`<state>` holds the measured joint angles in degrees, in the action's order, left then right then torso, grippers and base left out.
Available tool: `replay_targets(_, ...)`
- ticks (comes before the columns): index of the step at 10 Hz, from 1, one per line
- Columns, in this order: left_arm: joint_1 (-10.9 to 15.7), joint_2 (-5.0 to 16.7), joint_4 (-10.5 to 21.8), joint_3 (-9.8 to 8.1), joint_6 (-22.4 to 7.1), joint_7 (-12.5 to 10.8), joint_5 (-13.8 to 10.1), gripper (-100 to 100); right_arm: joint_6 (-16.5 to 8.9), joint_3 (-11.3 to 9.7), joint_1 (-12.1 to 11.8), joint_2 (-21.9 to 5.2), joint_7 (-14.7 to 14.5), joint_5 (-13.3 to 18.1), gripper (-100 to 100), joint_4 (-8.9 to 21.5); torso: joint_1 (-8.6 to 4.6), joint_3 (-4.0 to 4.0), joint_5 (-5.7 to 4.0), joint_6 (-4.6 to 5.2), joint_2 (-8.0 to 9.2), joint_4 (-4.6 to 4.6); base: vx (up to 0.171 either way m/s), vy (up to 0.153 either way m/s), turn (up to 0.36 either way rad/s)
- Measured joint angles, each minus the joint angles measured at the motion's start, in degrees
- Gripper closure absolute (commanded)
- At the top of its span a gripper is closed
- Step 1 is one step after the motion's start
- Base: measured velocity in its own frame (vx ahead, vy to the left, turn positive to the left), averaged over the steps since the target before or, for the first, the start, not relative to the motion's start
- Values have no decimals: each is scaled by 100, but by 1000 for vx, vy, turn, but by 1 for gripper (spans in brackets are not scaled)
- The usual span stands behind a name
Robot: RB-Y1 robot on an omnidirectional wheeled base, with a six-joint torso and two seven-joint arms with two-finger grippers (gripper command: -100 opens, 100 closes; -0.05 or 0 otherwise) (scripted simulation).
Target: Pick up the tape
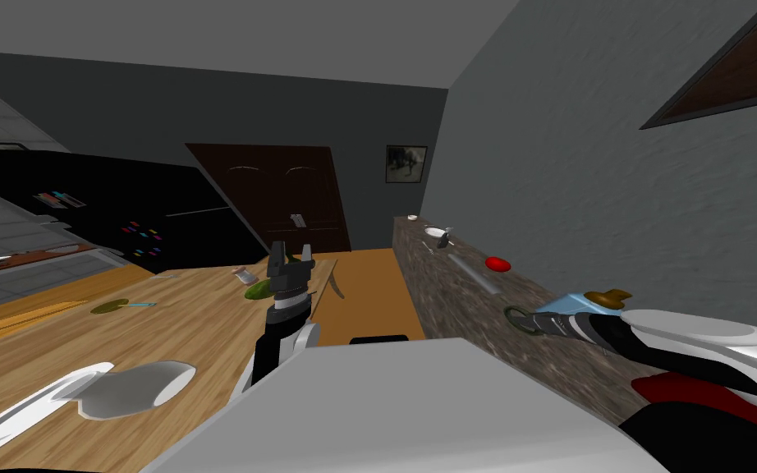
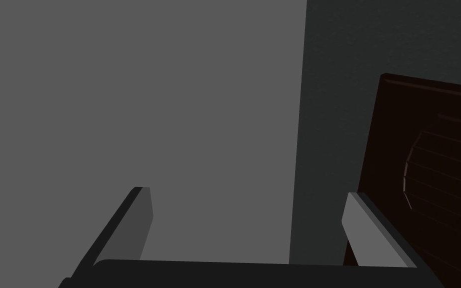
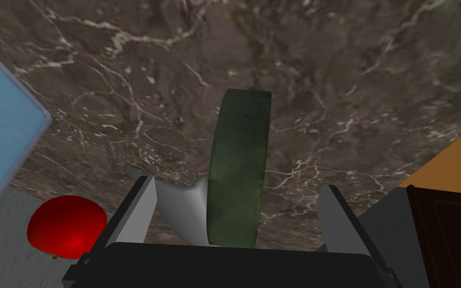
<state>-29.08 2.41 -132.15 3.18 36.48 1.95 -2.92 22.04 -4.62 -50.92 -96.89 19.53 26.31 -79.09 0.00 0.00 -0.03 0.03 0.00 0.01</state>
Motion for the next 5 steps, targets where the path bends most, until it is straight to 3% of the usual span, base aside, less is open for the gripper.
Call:
replay_targets(4, 0, 0, 0, 0, 0, 0, 0, 0, 39, 140, 42, 301, 391, 636, -100, 46, 0, 1, 0, 0, 1, 0, 7, -1, 17)
replay_targets(5, 0, 0, 0, 0, 0, 0, 0, 0, 41, 139, 47, 310, 414, 657, 100, 48, 1, 1, 1, 0, 2, 0, 0, 0, 0)
